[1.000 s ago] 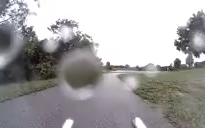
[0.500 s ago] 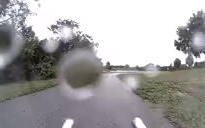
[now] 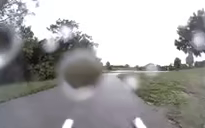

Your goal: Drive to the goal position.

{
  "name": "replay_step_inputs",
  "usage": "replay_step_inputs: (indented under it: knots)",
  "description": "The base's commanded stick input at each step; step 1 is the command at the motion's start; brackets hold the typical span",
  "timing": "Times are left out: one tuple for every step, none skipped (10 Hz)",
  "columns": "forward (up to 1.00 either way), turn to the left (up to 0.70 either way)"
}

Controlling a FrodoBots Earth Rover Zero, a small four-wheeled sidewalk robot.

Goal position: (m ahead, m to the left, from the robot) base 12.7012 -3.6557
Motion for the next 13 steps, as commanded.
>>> replay_step_inputs:
  knots:
    - [0.7, 0.0]
    - [0.7, 0.0]
    - [0.7, 0.0]
    - [0.7, 0.0]
    - [0.7, 0.0]
    - [0.7, 0.0]
    - [0.7, 0.0]
    - [0.7, 0.0]
    - [0.7, 0.0]
    - [0.7, 0.0]
    - [0.7, 0.0]
    - [0.7, 0.0]
    - [0.7, 0.0]
